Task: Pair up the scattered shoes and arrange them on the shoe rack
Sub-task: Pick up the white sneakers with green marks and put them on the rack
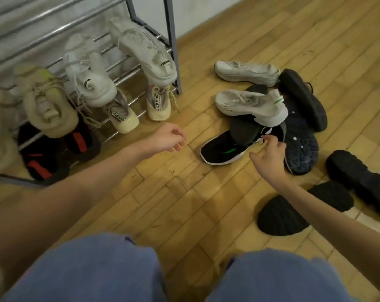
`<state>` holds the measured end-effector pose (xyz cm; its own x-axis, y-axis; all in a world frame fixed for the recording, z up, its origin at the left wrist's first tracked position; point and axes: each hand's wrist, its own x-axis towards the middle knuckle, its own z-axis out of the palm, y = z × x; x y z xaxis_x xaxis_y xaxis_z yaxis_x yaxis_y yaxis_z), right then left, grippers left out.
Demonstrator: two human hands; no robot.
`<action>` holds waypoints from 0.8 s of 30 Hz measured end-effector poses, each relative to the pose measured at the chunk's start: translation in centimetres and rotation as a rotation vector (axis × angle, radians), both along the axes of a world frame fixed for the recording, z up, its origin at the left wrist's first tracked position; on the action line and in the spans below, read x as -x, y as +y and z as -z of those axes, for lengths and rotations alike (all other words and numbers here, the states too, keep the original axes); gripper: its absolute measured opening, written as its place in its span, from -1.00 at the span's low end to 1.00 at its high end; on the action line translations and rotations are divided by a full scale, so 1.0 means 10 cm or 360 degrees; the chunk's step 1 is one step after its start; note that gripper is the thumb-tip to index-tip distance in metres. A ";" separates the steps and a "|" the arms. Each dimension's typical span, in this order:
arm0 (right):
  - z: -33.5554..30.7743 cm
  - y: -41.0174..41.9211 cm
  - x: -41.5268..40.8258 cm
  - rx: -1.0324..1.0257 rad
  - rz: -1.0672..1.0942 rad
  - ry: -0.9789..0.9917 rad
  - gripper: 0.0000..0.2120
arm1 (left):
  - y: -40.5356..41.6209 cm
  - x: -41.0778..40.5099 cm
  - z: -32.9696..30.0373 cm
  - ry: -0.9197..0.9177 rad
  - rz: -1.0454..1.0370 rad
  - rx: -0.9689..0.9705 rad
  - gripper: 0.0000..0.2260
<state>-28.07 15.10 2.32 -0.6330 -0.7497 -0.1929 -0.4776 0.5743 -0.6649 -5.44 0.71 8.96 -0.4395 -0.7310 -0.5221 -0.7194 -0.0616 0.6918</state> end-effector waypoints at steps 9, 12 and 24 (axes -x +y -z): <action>-0.25 -0.66 0.63 0.0271 0.0576 -0.0511 -0.08 | 0.17 0.44 -0.15 0.0086 0.0029 0.0001 -0.91; -0.24 -0.79 0.81 0.0149 0.0585 -0.0628 -0.12 | 0.16 0.52 -0.18 0.0146 -0.0065 -0.0005 -0.89; -0.31 -0.37 0.27 0.0508 0.0495 -0.1418 -0.76 | 0.39 0.79 -0.13 0.0148 -0.0267 -0.0377 -0.53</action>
<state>-30.80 11.35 5.45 -0.5323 -0.6748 -0.5112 0.4124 0.3207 -0.8527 -13.30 4.58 10.31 -0.3769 -0.6599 -0.6500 -0.6199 -0.3417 0.7063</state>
